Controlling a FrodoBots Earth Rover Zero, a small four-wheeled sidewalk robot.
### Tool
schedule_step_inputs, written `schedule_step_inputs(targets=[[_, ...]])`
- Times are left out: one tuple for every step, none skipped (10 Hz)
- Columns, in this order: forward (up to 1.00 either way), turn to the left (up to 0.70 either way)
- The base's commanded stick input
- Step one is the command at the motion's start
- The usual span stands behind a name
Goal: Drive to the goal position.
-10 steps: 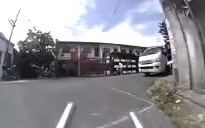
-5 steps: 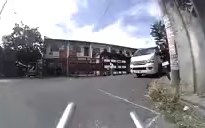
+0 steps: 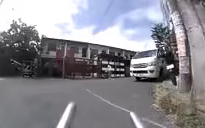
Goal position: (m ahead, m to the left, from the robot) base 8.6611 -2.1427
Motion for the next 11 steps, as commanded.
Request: schedule_step_inputs(targets=[[1.0, 0.0], [1.0, 0.0], [1.0, -0.4], [1.0, 0.0], [1.0, 0.0], [1.0, 0.0], [1.0, 0.0], [1.0, 0.0], [1.0, 0.0], [1.0, 0.0], [1.0, 0.0]])
